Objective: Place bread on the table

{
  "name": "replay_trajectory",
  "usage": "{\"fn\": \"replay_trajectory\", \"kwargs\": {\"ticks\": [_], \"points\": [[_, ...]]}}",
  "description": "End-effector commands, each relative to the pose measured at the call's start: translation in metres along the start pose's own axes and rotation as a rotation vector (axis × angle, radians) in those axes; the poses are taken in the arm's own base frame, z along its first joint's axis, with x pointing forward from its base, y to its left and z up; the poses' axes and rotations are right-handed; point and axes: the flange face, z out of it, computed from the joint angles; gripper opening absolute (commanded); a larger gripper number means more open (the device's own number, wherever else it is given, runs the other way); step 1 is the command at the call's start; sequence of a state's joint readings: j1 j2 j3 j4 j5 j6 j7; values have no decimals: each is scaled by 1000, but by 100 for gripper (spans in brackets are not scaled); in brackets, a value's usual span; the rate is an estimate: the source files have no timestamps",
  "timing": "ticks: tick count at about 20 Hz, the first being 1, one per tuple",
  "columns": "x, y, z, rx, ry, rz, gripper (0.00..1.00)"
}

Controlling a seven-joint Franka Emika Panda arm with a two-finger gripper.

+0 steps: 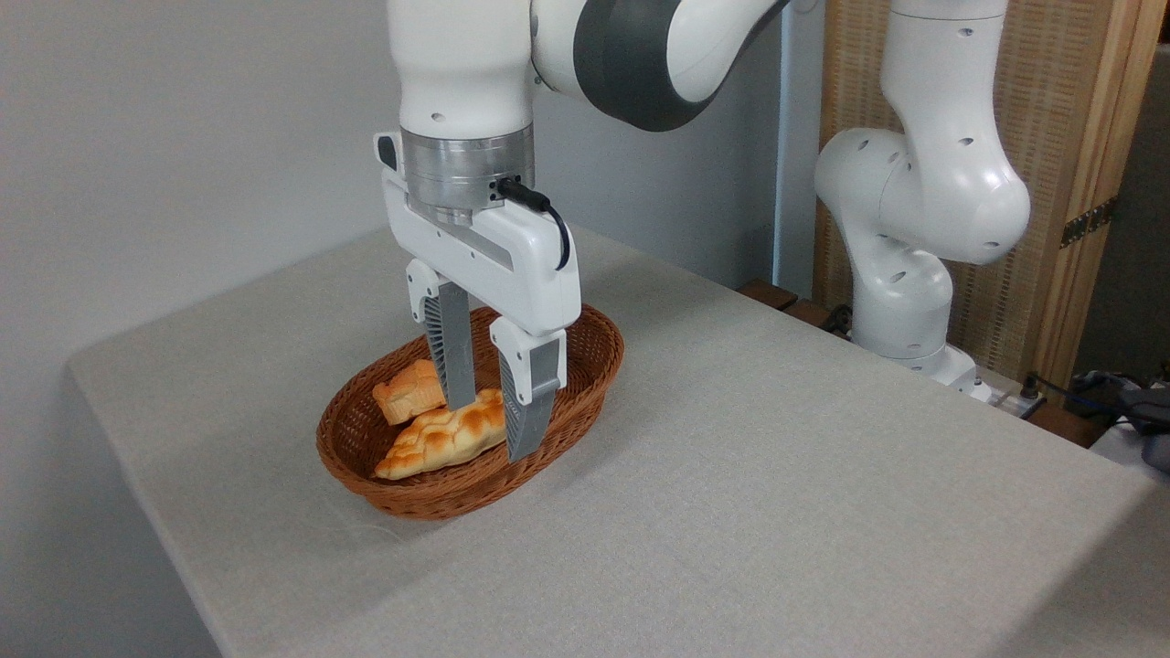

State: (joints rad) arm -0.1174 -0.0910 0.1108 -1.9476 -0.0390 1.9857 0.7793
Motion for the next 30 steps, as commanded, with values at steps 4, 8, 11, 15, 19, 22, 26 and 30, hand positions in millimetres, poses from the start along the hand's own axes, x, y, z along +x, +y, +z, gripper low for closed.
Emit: {"fn": "replay_trajectory", "kwargs": {"ticks": [4, 8, 11, 15, 19, 22, 26, 30], "points": [[-2, 2, -2, -26, -20, 0, 100], [-4, 2, -2, -30, -24, -2, 100], [-3, 3, -1, -33, -24, -1, 100], [4, 11, 1, -32, -22, 19, 100], [23, 29, 3, -38, 0, 58, 100], [40, 46, 4, -46, 22, 91, 100], [69, 82, 21, -67, 26, 166, 100], [90, 109, 38, -80, 71, 200, 100]]}}
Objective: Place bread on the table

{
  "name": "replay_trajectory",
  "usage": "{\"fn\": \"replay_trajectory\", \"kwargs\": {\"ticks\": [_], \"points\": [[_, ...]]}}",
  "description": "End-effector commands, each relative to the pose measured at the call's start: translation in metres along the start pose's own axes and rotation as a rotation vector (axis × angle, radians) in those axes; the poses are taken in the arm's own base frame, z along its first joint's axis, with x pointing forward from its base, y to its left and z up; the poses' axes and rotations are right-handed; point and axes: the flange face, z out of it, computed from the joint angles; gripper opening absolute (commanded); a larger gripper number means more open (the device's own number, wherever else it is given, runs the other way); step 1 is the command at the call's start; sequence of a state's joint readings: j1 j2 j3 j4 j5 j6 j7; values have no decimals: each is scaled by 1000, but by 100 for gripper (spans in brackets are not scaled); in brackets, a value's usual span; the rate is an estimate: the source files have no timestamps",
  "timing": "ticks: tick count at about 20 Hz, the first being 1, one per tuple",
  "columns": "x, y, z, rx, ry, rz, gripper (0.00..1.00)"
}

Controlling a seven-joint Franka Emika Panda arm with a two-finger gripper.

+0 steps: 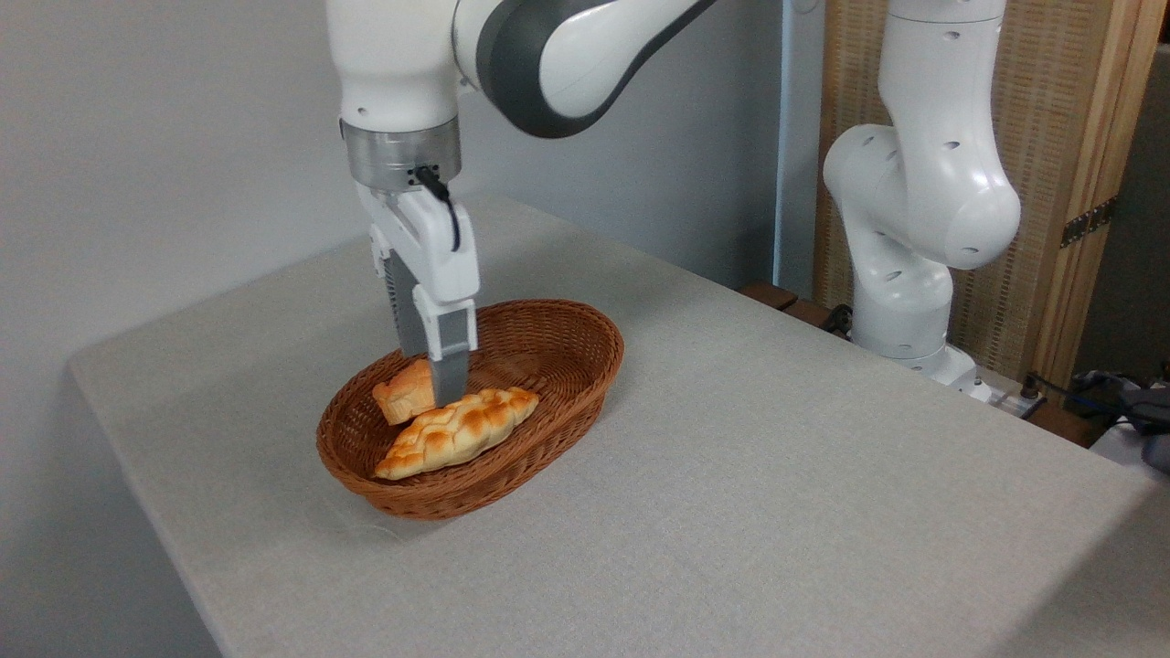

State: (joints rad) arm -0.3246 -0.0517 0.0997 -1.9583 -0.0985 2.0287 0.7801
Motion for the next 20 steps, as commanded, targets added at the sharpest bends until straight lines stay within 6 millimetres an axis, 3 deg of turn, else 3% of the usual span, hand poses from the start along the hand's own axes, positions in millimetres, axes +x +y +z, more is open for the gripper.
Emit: {"fn": "replay_trajectory", "kwargs": {"ticks": [1, 8, 20], "points": [[12, 13, 14, -10, 38, 12, 100], [28, 41, 31, -67, 39, 44, 100], [33, 45, 58, -86, -5, 59, 99]]}}
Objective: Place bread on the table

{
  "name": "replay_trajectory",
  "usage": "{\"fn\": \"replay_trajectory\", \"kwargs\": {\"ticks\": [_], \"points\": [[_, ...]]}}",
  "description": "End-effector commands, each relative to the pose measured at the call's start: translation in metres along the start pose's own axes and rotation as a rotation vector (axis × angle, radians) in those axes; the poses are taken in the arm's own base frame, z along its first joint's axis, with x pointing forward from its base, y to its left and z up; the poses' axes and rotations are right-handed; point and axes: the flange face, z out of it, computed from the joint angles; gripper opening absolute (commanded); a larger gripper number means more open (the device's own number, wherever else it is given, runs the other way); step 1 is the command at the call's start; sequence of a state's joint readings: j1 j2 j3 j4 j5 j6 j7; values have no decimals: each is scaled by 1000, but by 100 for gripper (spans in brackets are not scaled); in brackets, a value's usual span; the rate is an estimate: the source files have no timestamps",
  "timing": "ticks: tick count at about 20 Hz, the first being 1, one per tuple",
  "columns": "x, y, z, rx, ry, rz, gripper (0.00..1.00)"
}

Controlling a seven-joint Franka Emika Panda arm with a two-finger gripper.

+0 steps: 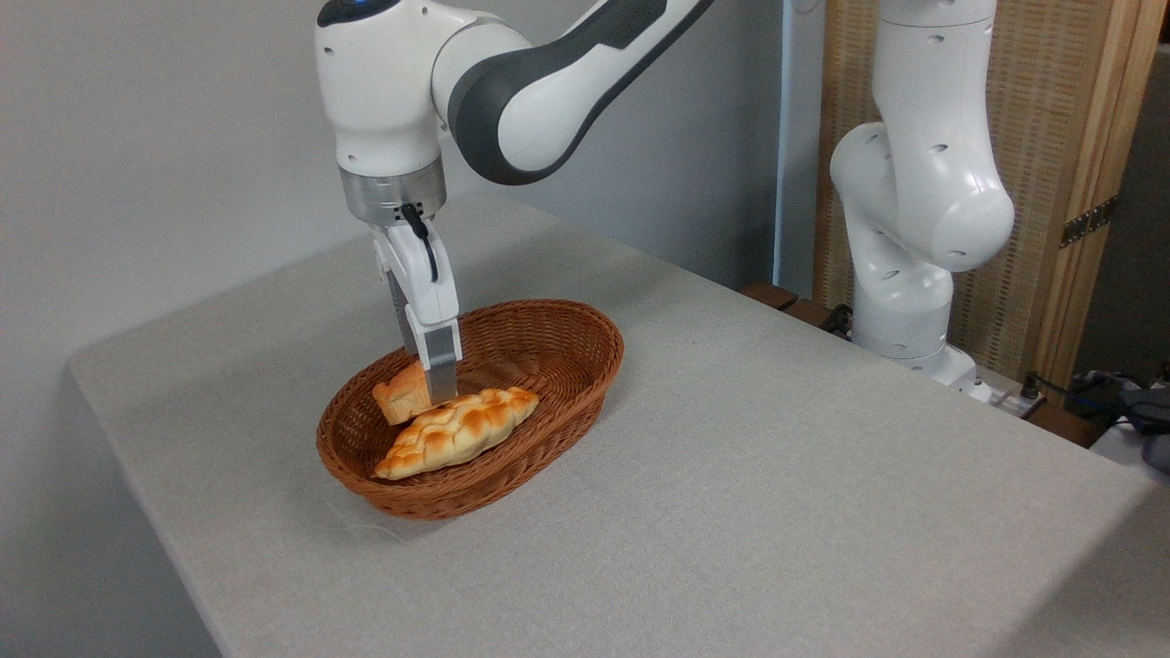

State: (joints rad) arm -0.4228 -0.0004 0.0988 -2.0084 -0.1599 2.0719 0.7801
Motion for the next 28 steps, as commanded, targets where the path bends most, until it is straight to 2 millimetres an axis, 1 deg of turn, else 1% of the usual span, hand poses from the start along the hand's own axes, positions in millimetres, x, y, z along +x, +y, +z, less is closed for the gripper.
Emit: {"fn": "replay_trajectory", "kwargs": {"ticks": [1, 3, 4, 7, 8, 10, 13, 14, 17, 19, 24, 28], "points": [[2, 1, 6, 0, 5, 3, 95], [2, 0, 6, 1, 6, 8, 82], [2, 0, 6, 1, 6, 9, 71], [2, -2, 4, 6, 10, 24, 44], [2, -2, 4, 6, 10, 40, 39], [2, -2, 4, 6, 10, 45, 36], [2, -2, 2, 8, 13, 44, 35], [2, -2, 2, 8, 13, 44, 32], [2, -3, 3, 7, 11, 44, 31], [2, -2, 2, 8, 13, 46, 27], [2, -2, 3, 7, 12, 46, 26], [0, -5, -7, 14, 23, 38, 26]]}}
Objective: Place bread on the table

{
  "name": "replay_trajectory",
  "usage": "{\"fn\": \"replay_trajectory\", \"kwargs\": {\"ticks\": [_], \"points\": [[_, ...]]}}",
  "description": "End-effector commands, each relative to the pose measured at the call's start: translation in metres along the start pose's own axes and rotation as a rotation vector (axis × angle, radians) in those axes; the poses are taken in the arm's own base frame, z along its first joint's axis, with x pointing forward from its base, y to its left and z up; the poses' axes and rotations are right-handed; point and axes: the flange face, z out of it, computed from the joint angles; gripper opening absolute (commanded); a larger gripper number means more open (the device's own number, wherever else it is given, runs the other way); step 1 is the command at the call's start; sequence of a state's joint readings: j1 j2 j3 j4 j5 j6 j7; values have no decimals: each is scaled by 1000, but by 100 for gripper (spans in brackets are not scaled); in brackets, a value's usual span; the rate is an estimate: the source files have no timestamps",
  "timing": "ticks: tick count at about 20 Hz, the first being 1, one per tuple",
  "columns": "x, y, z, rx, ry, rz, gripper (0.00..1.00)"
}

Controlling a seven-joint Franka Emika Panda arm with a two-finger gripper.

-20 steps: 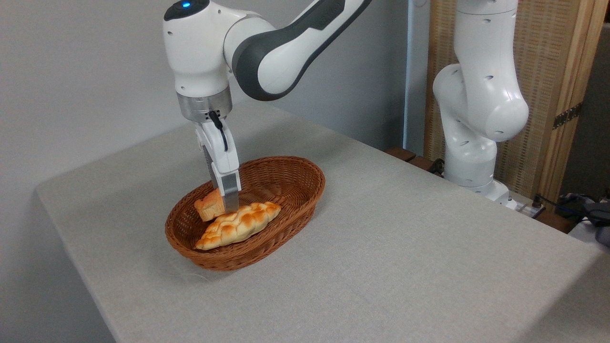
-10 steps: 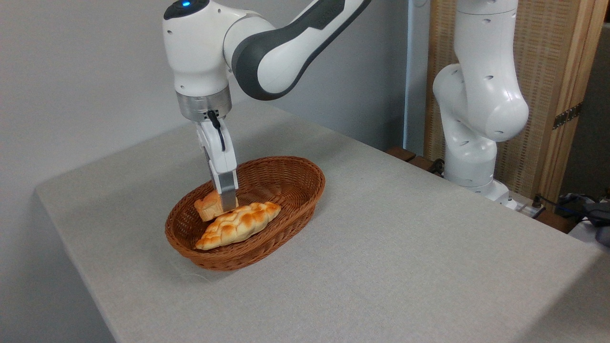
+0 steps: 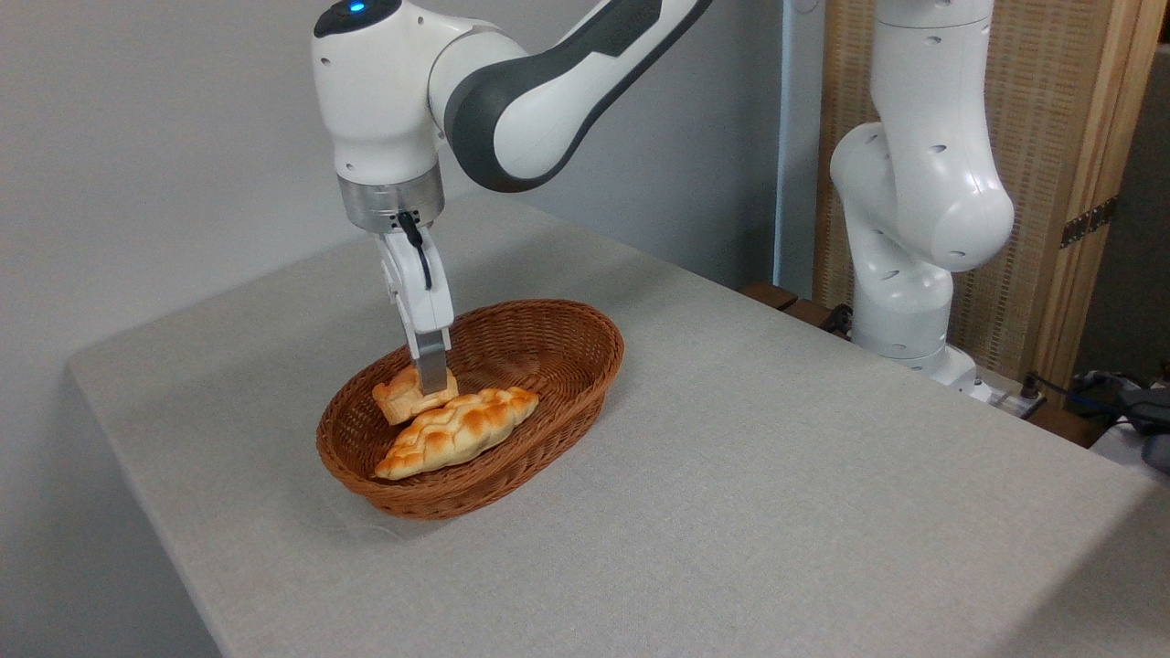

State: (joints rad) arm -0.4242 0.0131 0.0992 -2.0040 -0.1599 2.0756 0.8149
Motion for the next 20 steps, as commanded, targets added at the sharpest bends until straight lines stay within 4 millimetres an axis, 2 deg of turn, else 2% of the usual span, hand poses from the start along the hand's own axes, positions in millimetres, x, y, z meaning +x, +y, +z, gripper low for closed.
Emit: {"fn": "replay_trajectory", "kwargs": {"ticks": [1, 6, 9, 11, 15, 20], "points": [[-4, -4, -14, 18, 30, -2, 26], [-8, -8, -46, 50, 73, -23, 27], [-28, -24, -65, 71, 99, -68, 29], [-41, -30, -69, 58, 88, -90, 29], [-87, -60, -89, 72, 105, -174, 32], [-146, -98, -97, 114, 65, -263, 34]]}}
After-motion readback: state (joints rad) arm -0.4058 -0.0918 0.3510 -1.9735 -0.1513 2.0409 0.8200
